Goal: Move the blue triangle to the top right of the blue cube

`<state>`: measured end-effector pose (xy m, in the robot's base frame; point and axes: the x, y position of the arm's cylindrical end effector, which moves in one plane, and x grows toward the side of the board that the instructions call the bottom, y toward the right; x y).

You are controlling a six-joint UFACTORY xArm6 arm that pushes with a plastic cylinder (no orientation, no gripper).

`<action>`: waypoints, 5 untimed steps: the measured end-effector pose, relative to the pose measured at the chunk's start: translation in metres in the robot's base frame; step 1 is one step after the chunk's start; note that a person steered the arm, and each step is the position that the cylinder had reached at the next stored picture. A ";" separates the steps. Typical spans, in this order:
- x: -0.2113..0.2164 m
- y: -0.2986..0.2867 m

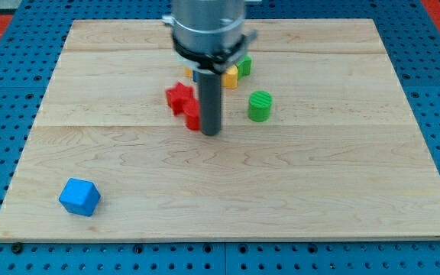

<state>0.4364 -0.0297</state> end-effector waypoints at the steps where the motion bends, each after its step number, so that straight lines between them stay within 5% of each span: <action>1: -0.019 0.000; 2: -0.041 0.044; 5: -0.113 0.046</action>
<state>0.3230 0.0159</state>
